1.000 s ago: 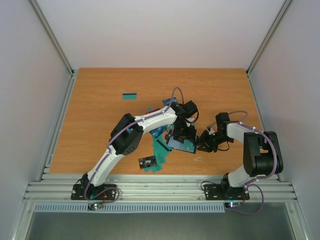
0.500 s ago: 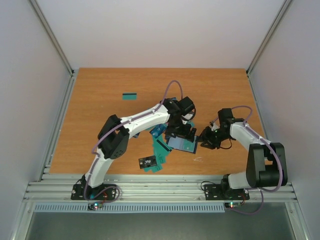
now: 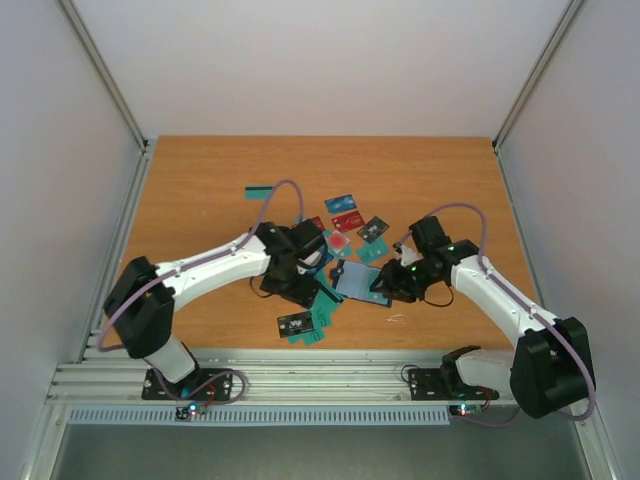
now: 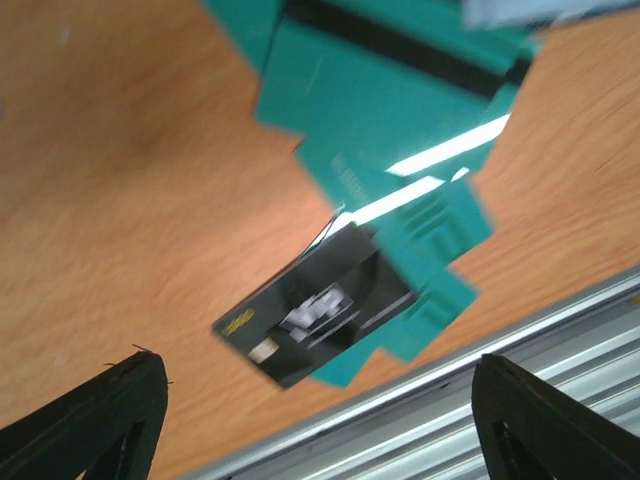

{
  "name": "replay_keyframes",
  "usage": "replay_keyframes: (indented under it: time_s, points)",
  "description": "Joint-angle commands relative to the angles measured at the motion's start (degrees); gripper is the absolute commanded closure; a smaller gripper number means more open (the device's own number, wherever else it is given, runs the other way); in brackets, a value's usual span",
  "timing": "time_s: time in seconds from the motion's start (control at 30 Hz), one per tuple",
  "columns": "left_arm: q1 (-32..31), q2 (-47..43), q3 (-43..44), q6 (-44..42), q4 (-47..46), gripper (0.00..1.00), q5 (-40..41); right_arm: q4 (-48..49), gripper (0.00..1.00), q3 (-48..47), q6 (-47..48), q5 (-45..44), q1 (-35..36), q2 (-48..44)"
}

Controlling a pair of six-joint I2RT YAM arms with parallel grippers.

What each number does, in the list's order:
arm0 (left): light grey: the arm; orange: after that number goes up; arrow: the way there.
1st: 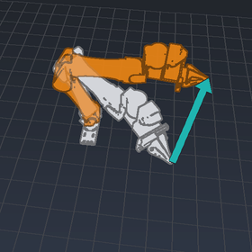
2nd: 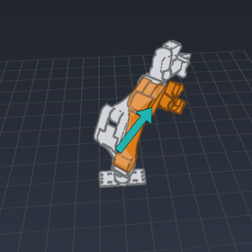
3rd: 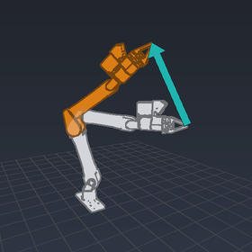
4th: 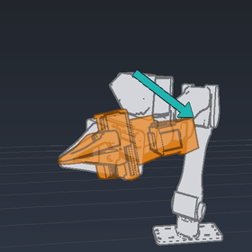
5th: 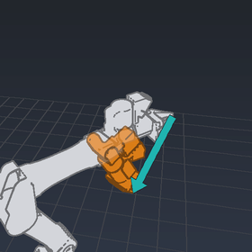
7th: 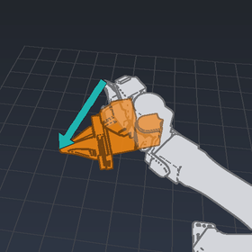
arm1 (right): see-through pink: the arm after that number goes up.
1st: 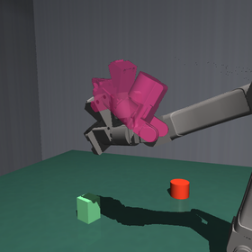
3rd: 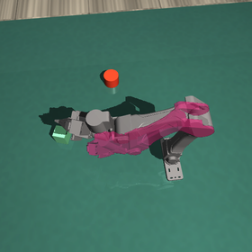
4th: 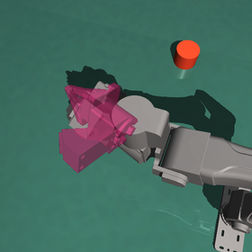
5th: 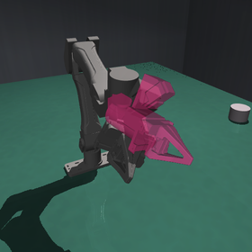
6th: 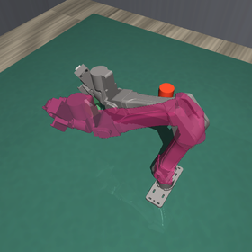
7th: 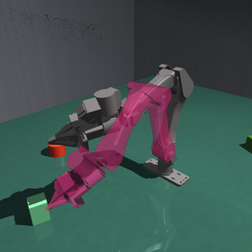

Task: Put the credit cards into the card holder

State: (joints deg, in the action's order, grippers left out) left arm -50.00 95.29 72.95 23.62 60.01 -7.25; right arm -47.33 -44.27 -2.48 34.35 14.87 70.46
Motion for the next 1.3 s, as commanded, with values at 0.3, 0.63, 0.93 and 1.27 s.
replay_keyframes:
  time_s: [0.3, 0.63, 0.93, 1.27]
  points:
    - [5.9, -5.9, -17.1, -4.0, -8.9, 0.21, -6.6, 10.0, 0.54, 5.9, -20.1, -10.0, 25.7, -7.5]
    - [6.5, 2.0, -18.7, -9.3, -14.5, 0.22, -12.4, 11.4, 0.54, 6.9, -30.9, -22.7, 44.1, -7.7]
    - [5.1, 1.2, -20.6, -6.3, -14.1, 0.25, -16.6, 7.9, 0.55, 6.4, -34.8, -28.8, 47.8, -8.0]
    - [-2.4, 1.0, -20.6, -0.5, -15.8, 0.26, -19.8, 7.9, 0.55, 8.2, -37.3, -30.4, 47.8, -9.5]
